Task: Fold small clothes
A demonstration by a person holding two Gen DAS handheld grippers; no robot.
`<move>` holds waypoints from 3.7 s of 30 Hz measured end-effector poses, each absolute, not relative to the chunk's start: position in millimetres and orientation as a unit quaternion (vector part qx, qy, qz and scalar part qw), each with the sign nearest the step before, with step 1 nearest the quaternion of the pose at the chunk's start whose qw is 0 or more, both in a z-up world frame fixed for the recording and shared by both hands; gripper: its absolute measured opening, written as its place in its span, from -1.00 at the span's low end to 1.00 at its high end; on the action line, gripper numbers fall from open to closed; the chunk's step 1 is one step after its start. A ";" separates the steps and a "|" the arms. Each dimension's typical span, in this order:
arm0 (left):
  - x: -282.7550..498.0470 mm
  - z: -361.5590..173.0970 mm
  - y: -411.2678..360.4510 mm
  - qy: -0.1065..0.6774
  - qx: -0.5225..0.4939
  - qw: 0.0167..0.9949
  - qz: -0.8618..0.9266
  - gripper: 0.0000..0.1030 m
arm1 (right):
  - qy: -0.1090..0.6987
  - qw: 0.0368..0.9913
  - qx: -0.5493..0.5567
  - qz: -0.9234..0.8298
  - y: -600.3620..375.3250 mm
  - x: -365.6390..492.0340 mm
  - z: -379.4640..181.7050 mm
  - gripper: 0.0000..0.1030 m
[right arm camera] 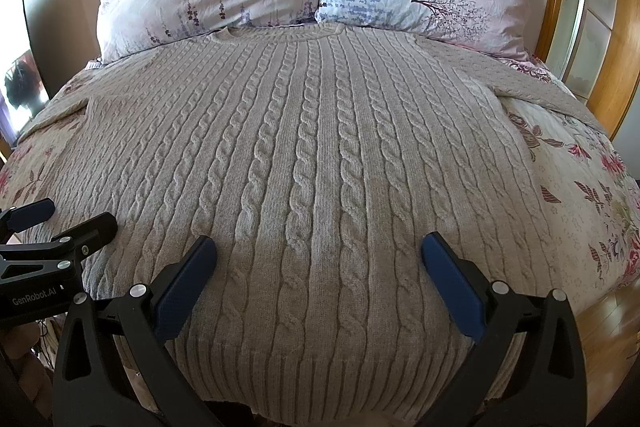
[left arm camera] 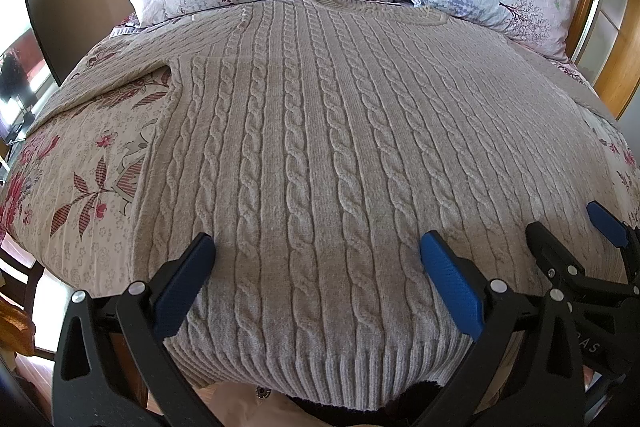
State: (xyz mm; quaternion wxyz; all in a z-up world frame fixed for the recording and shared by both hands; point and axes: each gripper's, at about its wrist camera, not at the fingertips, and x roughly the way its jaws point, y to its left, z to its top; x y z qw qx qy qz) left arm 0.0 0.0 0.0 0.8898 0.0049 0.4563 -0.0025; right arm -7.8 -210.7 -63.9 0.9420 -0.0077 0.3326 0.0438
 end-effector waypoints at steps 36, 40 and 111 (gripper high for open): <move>0.0 0.0 0.0 0.457 0.005 0.890 -0.002 0.97 | 0.335 0.941 -0.008 0.043 -210.2 -7.4 -63.8 0.97; 0.0 0.0 0.0 0.457 0.005 0.890 -0.002 0.97 | 0.335 0.941 -0.008 0.043 -210.3 -7.5 -63.8 0.97; 110.2 19.2 3.0 0.411 0.005 0.911 -0.045 0.97 | 0.288 0.840 0.420 -0.185 -576.2 155.0 -51.3 -0.79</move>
